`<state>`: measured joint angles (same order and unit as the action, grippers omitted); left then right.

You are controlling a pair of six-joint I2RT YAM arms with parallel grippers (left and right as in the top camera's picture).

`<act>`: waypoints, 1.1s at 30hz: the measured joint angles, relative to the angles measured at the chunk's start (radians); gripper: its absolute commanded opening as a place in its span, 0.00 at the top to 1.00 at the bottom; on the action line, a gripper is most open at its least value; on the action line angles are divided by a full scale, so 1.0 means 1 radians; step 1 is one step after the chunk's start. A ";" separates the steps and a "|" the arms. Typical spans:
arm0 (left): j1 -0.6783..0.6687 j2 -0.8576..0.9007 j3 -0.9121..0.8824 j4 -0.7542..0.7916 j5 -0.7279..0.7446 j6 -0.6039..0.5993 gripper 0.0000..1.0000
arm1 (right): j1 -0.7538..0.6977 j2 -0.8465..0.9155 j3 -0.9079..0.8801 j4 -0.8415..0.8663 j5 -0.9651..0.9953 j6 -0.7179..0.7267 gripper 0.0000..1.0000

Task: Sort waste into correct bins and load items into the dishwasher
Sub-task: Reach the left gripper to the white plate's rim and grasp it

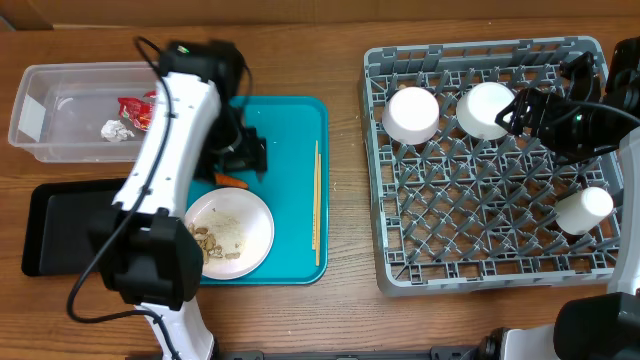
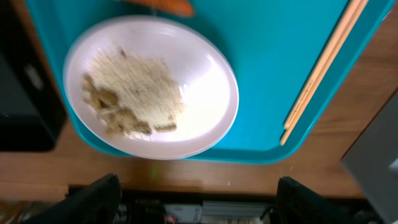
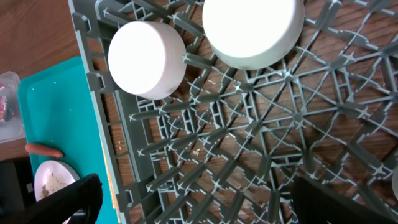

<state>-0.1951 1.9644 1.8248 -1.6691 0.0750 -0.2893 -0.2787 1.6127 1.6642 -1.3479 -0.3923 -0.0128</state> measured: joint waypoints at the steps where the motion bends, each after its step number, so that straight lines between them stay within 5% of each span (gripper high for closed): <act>1: -0.014 0.000 -0.026 0.016 0.000 -0.006 0.17 | 0.000 0.000 0.000 0.001 0.000 0.000 0.00; 14: -0.204 -0.001 -0.472 0.423 0.024 -0.177 0.25 | 0.000 0.000 0.000 -0.006 0.000 -0.003 0.00; 17: -0.205 -0.001 -0.535 0.517 0.018 -0.186 0.39 | 0.000 0.000 0.000 -0.008 0.000 -0.003 0.00; 24: -0.205 -0.002 -0.573 0.587 -0.070 -0.204 0.96 | 0.000 0.000 0.000 -0.011 0.000 -0.003 0.00; 33: -0.209 -0.016 -0.573 0.614 -0.181 -0.213 0.96 | 0.000 0.000 0.000 -0.016 -0.001 -0.003 0.00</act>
<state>-0.4046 1.9488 1.2518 -1.0554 -0.1062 -0.5026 -0.2787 1.6127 1.6642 -1.3643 -0.3931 -0.0154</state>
